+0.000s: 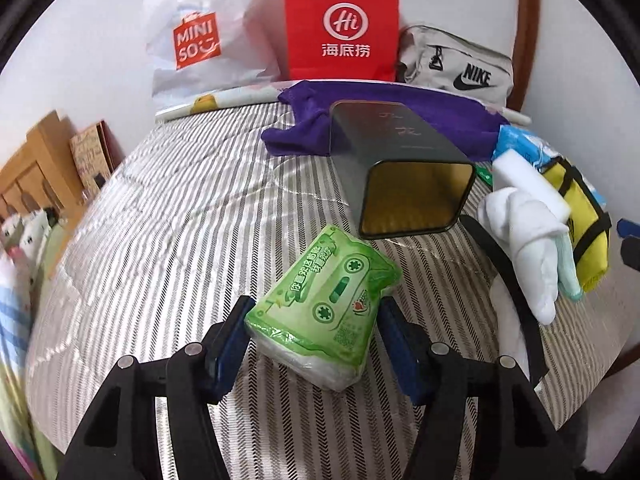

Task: Organize soft objects
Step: 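Grasp the green tissue pack with the left tool while the right tool grasps the yellow mesh bag, then carry the green pack with the left tool while the right tool carries the yellow bag over the purple towel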

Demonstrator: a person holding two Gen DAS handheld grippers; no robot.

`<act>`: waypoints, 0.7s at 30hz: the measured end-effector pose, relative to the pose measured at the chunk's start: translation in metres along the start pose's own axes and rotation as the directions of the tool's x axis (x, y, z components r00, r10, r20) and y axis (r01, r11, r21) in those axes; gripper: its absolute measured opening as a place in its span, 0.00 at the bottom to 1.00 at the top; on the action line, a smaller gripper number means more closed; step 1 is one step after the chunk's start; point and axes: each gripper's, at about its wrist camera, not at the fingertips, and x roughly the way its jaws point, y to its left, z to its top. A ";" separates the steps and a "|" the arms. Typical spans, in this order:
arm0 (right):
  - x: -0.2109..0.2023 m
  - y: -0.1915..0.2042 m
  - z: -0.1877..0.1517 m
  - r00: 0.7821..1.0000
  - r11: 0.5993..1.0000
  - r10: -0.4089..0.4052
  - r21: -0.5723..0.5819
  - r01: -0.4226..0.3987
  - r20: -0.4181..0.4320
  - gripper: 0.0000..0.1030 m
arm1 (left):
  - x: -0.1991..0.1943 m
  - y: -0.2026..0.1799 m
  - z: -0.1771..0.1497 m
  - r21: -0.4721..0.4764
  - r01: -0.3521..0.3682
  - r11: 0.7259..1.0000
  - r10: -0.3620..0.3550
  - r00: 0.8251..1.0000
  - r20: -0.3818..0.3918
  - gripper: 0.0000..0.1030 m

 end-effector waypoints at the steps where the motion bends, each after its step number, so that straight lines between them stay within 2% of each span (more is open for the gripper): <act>1: 0.002 0.003 0.002 1.000 1.000 -0.002 0.001 0.002 0.004 0.99 | 0.002 0.001 0.001 -0.012 0.006 1.000 -0.006 1.000 0.001 0.59; 4: 0.011 0.011 0.005 1.000 1.000 -0.026 -0.008 0.026 0.010 0.93 | 0.005 0.003 0.001 -0.031 0.016 0.999 -0.016 1.000 0.009 0.60; 5: 0.015 0.013 0.005 0.999 0.999 -0.040 -0.013 0.041 0.007 0.88 | 0.006 0.003 0.001 -0.034 0.019 0.999 -0.019 1.000 0.012 0.60; 7: 0.027 0.019 0.005 0.997 0.997 -0.070 -0.039 0.069 -0.018 0.77 | 0.006 0.003 0.000 -0.040 0.024 0.999 -0.023 1.000 0.014 0.61; 9: 0.035 0.021 0.002 0.996 0.995 -0.076 -0.064 0.074 -0.039 0.62 | 0.007 0.004 -0.002 -0.045 0.030 0.999 -0.030 0.999 0.016 0.62; 10: 0.039 0.023 0.000 0.996 0.995 -0.074 -0.075 0.070 -0.049 0.59 | 0.007 0.004 -0.003 -0.049 0.033 0.998 -0.033 0.999 0.017 0.62; 11: 0.039 0.022 -0.002 0.996 0.995 -0.071 -0.078 0.067 -0.049 0.49 | 0.007 0.004 -0.003 -0.049 0.034 0.998 -0.033 0.999 0.018 0.62; 13: 0.032 0.021 -0.005 0.998 0.996 -0.058 -0.074 0.056 -0.024 0.37 | 0.007 0.004 -0.003 -0.046 0.029 0.999 -0.028 0.999 0.016 0.62; 21: -0.020 0.013 -0.007 0.996 0.995 -0.038 -0.092 0.045 0.075 0.35 | 0.002 0.000 -0.006 -0.056 0.003 0.998 -0.002 1.000 0.006 0.61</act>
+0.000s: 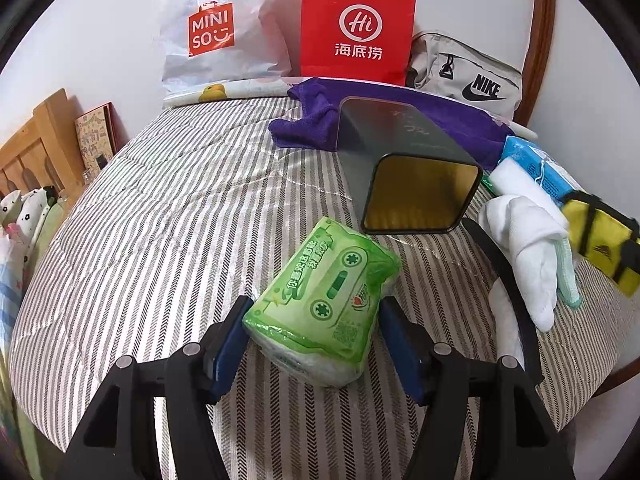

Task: Organize soft objects
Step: 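Carry the green pack with the left tool while the right tool carries the yellow bag over the purple towel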

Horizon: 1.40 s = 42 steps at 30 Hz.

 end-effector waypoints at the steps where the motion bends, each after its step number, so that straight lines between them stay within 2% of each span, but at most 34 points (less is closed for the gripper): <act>1: -0.006 -0.002 -0.002 1.000 1.000 0.003 -0.007 -0.003 0.004 0.35 | 0.000 0.000 0.000 0.001 -0.003 1.000 0.003 1.000 -0.002 0.61; 9: -0.037 -0.034 -0.026 0.998 0.998 -0.068 0.001 0.068 0.006 0.35 | 0.000 -0.004 -0.001 -0.014 -0.038 0.999 0.037 0.999 -0.014 0.62; 12: -0.028 -0.051 -0.036 0.992 0.992 -0.123 0.027 0.123 -0.023 0.36 | 0.000 -0.006 -0.001 -0.011 -0.057 0.998 0.057 0.998 -0.014 0.62; 17: -0.006 -0.071 -0.048 0.993 0.990 -0.098 0.091 0.104 -0.072 0.40 | 0.001 -0.008 -0.002 -0.005 -0.073 0.997 0.073 0.997 -0.015 0.63; 19: 0.003 -0.076 -0.052 0.990 0.987 -0.111 0.104 0.120 -0.090 0.41 | 0.002 -0.009 -0.002 -0.004 -0.076 0.997 0.076 0.997 -0.016 0.64; 21: 0.010 -0.080 -0.054 0.985 0.983 -0.133 0.111 0.144 -0.106 0.47 | 0.002 -0.009 -0.002 -0.005 -0.075 0.997 0.075 0.997 -0.016 0.64; 24: 0.018 -0.086 -0.057 0.982 0.979 -0.147 0.126 0.161 -0.115 0.47 | 0.002 -0.010 -0.002 -0.007 -0.073 0.997 0.073 0.997 -0.009 0.64; 26: 0.018 -0.088 -0.058 0.985 0.979 -0.139 0.134 0.152 -0.105 0.44 | 0.003 -0.010 -0.002 -0.005 -0.072 0.997 0.072 0.997 0.000 0.65; 27: 0.018 -0.087 -0.058 0.985 0.980 -0.138 0.130 0.151 -0.101 0.37 | 0.003 -0.009 -0.002 -0.004 -0.070 0.998 0.070 0.998 0.005 0.65; 30: 0.015 -0.084 -0.055 0.984 0.981 -0.152 0.105 0.162 -0.091 0.32 | 0.002 -0.010 -0.003 0.002 -0.068 0.998 0.068 0.998 0.017 0.62; 38: -0.003 -0.078 -0.043 0.991 0.987 -0.121 0.101 0.125 -0.052 0.31 | -0.009 -0.006 0.001 -0.012 -0.059 0.998 0.059 0.998 0.008 0.61; 42: -0.012 -0.076 -0.036 0.995 0.989 -0.095 0.109 0.098 -0.036 0.31 | -0.021 0.001 0.006 -0.071 -0.036 0.997 0.037 0.999 0.020 0.61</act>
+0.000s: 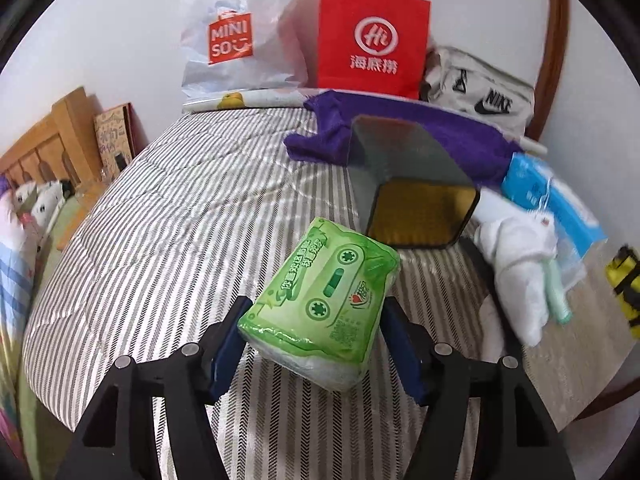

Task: Organize soft objects
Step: 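Carry the green pack with the left tool while the right tool carries the yellow bag over the purple towel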

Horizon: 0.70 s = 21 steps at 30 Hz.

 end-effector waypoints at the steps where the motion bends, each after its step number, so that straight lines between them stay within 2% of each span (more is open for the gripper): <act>1: -0.001 0.000 0.001 1.000 1.000 0.007 0.005 -0.007 -0.001 0.31 | -0.002 0.002 0.002 -0.021 0.010 1.000 -0.010 1.000 0.000 0.61; 4: -0.003 0.000 0.010 1.000 0.999 0.030 0.016 -0.030 -0.004 0.31 | -0.010 0.003 0.008 -0.033 0.045 0.998 -0.044 0.999 0.012 0.61; 12: -0.008 0.002 0.044 0.999 0.999 0.046 0.010 -0.046 0.026 0.31 | -0.026 -0.003 0.038 -0.016 0.035 0.999 -0.034 0.999 0.041 0.61; 21: -0.002 0.006 0.090 0.996 0.998 0.062 -0.011 -0.061 0.070 0.31 | -0.020 -0.012 0.081 -0.026 0.045 0.999 -0.044 0.999 0.032 0.61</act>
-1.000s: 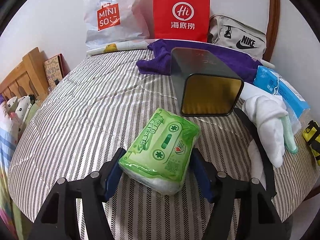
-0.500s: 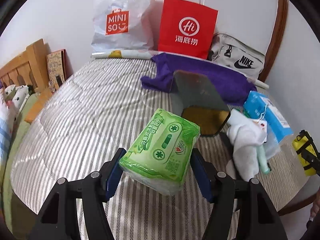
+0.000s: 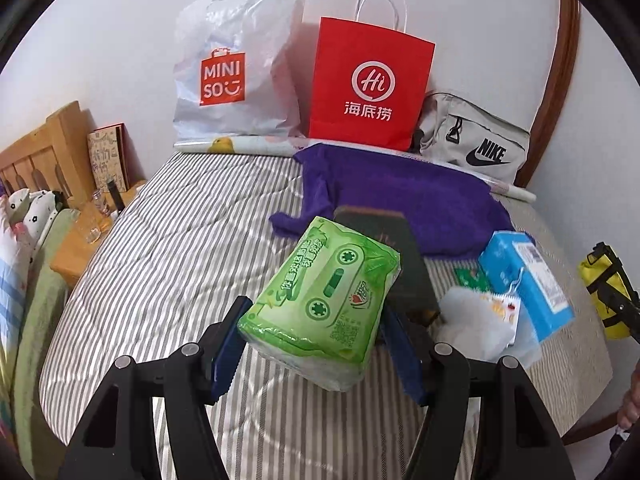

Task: Organize soft objects
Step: 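Carry the green pack with the left tool while the right tool carries the yellow bag over the purple towel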

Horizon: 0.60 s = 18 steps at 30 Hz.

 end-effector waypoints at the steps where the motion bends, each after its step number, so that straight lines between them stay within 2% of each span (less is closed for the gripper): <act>1: 0.003 0.000 0.006 1.000 1.000 0.001 -0.002 -0.001 0.003 0.31 | 0.002 -0.002 0.005 0.002 -0.001 1.000 0.001 1.000 -0.007 0.61; 18: 0.075 -0.004 0.084 1.000 1.000 0.011 -0.008 -0.012 -0.012 0.31 | 0.052 -0.018 0.077 0.023 0.018 1.000 -0.017 0.999 -0.033 0.61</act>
